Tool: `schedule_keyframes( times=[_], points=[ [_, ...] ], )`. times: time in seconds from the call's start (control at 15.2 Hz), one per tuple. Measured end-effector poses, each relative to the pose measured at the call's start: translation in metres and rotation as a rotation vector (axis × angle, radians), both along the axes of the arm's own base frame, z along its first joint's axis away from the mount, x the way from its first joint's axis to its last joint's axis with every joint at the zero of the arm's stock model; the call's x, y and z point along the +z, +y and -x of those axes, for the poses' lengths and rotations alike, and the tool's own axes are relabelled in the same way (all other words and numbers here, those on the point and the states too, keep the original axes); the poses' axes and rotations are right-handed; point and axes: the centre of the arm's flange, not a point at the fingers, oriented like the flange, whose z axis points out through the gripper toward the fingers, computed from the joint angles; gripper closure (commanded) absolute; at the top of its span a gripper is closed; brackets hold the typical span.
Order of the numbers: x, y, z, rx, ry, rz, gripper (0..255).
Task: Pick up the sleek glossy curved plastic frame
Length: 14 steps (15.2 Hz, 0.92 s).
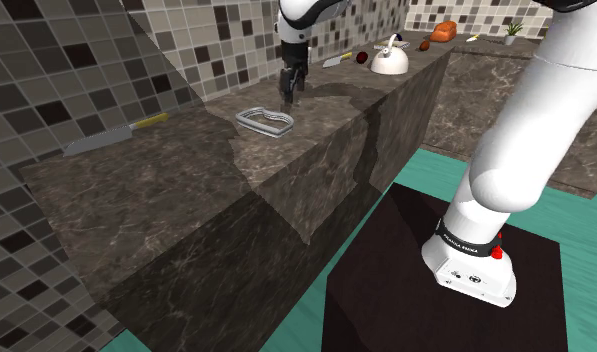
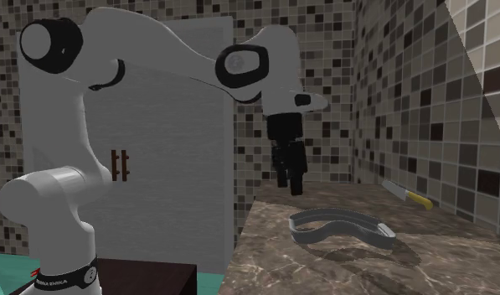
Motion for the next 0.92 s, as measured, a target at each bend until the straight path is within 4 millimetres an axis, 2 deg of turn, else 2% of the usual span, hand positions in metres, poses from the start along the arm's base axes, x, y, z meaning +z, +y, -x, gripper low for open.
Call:
schedule_keyframes(
  times=[0.53,0.73,0.92],
  points=[
    [-0.053,0.013,-0.095,0.077,0.031,0.017,0],
    [-0.072,0.014,-0.104,0.085,0.034,0.020,0],
    [-0.088,0.017,-0.105,0.086,0.035,0.020,0]
  ],
)
